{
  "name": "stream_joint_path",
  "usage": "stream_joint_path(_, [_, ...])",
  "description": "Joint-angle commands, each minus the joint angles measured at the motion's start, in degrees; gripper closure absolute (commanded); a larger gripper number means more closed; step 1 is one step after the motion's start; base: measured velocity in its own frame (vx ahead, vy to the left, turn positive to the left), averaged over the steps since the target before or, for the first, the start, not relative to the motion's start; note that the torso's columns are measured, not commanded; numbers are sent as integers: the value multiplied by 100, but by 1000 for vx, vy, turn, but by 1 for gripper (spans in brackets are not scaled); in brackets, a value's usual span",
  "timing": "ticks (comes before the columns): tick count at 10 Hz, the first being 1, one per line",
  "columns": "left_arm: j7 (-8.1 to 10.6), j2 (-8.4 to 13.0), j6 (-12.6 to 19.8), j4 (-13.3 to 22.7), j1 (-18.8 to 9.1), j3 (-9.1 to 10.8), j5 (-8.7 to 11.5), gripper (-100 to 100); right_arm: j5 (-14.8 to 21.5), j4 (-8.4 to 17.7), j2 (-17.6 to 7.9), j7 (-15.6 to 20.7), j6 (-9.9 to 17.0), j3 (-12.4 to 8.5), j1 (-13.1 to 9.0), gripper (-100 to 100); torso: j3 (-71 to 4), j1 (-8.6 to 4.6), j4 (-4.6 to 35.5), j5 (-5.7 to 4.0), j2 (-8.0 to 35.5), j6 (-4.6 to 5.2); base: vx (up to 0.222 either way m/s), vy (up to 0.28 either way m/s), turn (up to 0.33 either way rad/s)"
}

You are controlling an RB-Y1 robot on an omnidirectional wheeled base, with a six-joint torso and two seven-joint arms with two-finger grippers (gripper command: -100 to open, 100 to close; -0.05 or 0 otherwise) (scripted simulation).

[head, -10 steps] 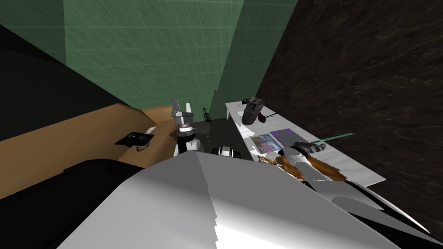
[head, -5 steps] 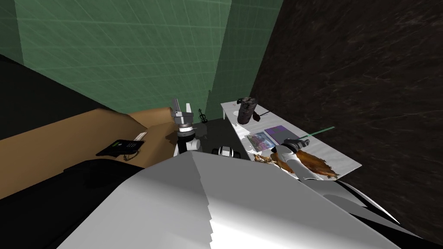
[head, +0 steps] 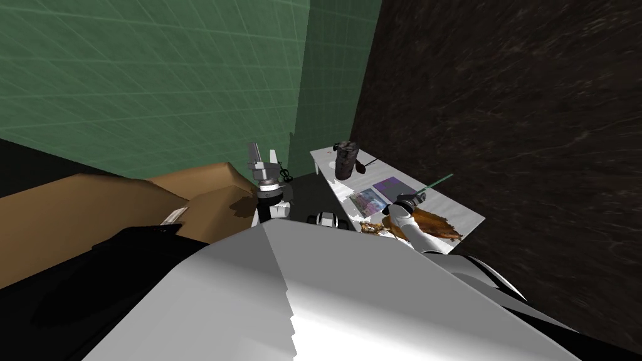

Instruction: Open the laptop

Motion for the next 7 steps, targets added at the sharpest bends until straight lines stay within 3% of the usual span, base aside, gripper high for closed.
stream_joint_path(1, [0,0,0,0,2,1,0,0,244,-391,309,350,-130,-186,35,-100,-6,-7,-2,2,-9,16,55,-28,-177])
stream_joint_path(2, [0,0,0,0,1,0,0,0,426,-655,527,612,-250,-350,10,-100,-7,-9,-2,2,-10,10,68,-62,-265])
stream_joint_path(3, [0,1,0,-1,2,1,0,0,503,-655,588,612,-250,-350,10,-100,-8,-20,-2,0,-11,17,65,-46,-158])
stream_joint_path(4, [0,0,0,0,1,1,0,0,693,-918,816,873,-370,-514,-15,-100,-4,-10,-1,0,-4,12,76,-52,-318])
stream_joint_path(5, [0,1,0,-1,2,1,0,0,763,-918,868,873,-370,-514,-15,-100,-3,-11,1,3,-2,20,69,-38,-171])
stream_joint_path(6, [0,0,0,0,1,0,0,0,975,-1182,1095,1135,-491,-678,-39,-100,-1,-5,1,3,1,11,71,-46,-305])
stream_joint_path(7, [0,0,0,0,1,1,0,0,1022,-1182,1148,1135,-491,-678,-39,-100,0,-10,2,3,2,20,5,21,-102])
